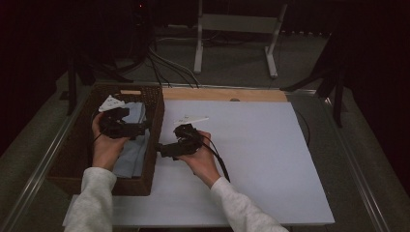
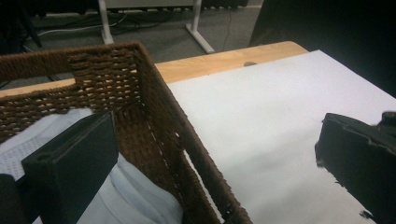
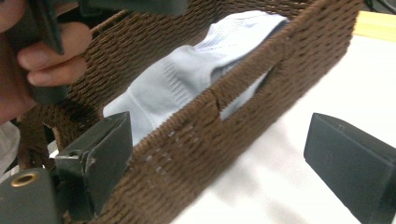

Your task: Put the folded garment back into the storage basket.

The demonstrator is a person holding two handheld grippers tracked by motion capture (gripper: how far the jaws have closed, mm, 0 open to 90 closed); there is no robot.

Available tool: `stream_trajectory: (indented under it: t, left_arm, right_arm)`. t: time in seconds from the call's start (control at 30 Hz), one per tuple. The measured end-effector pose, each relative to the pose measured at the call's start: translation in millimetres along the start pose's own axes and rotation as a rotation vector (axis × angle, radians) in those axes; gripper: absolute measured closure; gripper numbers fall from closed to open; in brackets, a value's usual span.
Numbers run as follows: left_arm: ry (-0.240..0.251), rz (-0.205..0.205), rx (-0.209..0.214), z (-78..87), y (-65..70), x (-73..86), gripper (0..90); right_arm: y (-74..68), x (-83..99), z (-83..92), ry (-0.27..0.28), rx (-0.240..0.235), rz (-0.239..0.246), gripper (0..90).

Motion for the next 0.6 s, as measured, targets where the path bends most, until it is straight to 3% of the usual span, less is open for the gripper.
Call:
stream_trajectory:
  t: [0.6]
  left_arm:
    - [0.020, -0.064, -0.012, 1.5, 31.4, 18.4, 0.0]
  right_arm:
    - [24.6, 16.3, 27.4, 0.023, 0.056, 0.016, 7.9]
Point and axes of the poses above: each handheld gripper's, and its own axes: z roughly backward along the jaws, x roughly out of its underside, y roughly to its right, the point moved 9 cm from there along -z, roughly forward along the jaws, and after that the axes turned 14 degrees about -y, right-handed, at the moved point
